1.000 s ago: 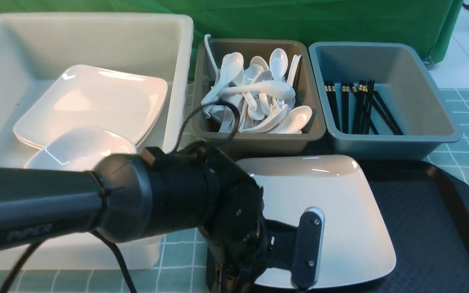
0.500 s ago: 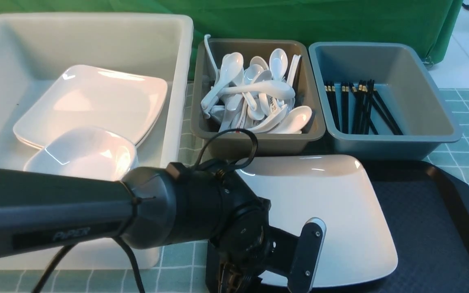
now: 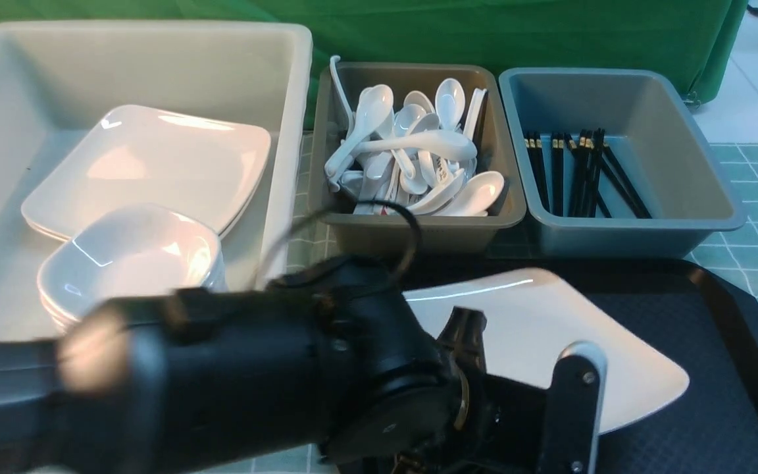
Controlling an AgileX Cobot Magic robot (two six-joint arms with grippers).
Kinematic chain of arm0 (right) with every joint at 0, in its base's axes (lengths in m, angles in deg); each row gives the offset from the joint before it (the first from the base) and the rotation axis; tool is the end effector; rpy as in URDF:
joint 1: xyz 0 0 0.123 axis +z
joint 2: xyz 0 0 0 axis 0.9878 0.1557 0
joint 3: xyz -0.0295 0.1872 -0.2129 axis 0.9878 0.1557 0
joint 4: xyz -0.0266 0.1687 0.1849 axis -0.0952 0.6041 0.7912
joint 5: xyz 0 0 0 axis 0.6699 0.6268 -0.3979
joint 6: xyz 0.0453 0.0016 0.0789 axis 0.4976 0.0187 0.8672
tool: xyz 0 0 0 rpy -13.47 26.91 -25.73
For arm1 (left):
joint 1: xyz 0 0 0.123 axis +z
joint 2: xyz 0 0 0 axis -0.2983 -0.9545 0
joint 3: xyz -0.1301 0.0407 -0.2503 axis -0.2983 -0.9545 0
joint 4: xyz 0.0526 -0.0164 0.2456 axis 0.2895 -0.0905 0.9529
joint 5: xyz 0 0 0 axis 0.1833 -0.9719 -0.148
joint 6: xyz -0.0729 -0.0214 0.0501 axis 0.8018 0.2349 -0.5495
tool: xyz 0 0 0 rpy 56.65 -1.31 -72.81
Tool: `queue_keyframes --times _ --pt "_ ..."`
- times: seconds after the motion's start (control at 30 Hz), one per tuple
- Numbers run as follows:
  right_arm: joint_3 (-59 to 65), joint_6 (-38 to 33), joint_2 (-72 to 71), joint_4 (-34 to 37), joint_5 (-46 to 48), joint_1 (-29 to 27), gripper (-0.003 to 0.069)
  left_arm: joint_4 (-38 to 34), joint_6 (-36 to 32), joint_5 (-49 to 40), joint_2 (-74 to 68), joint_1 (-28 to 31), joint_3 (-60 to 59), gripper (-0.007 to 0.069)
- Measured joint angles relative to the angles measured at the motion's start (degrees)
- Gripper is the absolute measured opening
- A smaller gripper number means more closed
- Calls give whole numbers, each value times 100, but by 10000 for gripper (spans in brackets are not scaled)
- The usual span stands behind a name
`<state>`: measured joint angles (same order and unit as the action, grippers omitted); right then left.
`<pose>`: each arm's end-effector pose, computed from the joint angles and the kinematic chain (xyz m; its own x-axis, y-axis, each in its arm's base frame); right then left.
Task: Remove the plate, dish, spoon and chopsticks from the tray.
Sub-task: Use the left arm to grab a plate from the dinner plate, then use the left arm to put the plate into the large storage box on the left
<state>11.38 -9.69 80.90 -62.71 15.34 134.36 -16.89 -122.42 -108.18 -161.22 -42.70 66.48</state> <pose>0.0411 0.0032 0.4000 -0.3625 -0.2434 -0.8996 -0.5241 0.8515 -0.0192 0.1779 -0.2855 0.2519 0.4214 0.8794 -0.2218 0.8276 -0.2728 0.4906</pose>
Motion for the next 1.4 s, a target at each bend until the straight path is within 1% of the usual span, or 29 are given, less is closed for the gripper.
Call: queue_keyframes --times 0.07,0.4,0.43,0.5,0.53,0.57,0.6,0.67,0.7,0.73,0.77,0.83,0.87,0.93,0.97,1.03,1.17,1.27,1.4 --pt "0 0 0 0 -12 0 196 0 262 -122 472 -46 45 17" --pt "0 0 0 -8 -717 0 196 370 708 -365 1134 -46 136 22" --pt "0 5 0 -8 -839 0 196 485 813 -400 1193 -46 226 24" --pt "0 12 6 -8 -1146 0 196 980 1163 -552 1326 -39 597 31" --pt "0 12 12 -8 -1198 0 196 1036 1187 -558 1326 -39 635 31" --pt "0 18 49 -8 -1362 0 195 1293 1359 -702 1401 17 935 50" --pt "0 18 77 -8 -1457 0 193 1391 1441 -867 1434 93 1151 72" --pt "0 23 190 -8 -1753 0 185 1506 1499 -1192 1451 375 1542 112" --pt "0 23 274 -8 -1952 0 178 1564 1494 -1309 1464 588 1722 119" --pt "-13 23 373 -8 -2117 0 171 1620 1462 -1338 1475 791 1856 115" --pt "-59 -2 492 -8 -2295 0 163 1694 1362 -1338 1503 1131 1940 102" --pt "-203 -78 728 -3 -2530 0 150 1660 1087 -1342 1533 1565 2019 66" --pt "-310 -124 883 -3 -2598 0 143 1514 772 -1355 1553 1833 2024 47" --pt "-438 -177 1091 -7 -2627 0 140 1110 256 -1369 1572 2121 2031 30" --pt "-488 -212 1205 -7 -2628 0 139 710 -9 -1364 1578 2221 2031 25" --pt "-515 -244 1325 -7 -2628 0 140 525 -136 -1364 1578 2272 2031 25" --pt "-515 -295 1467 -7 -2622 0 141 714 151 -1446 1560 2453 2031 45" --pt "-515 -317 1512 -7 -2622 0 142 912 107 -1210 1493 2975 2031 42" --pt "-515 -317 1512 -7 -2616 0 143 931 -3 -1108 1339 3435 2031 38"
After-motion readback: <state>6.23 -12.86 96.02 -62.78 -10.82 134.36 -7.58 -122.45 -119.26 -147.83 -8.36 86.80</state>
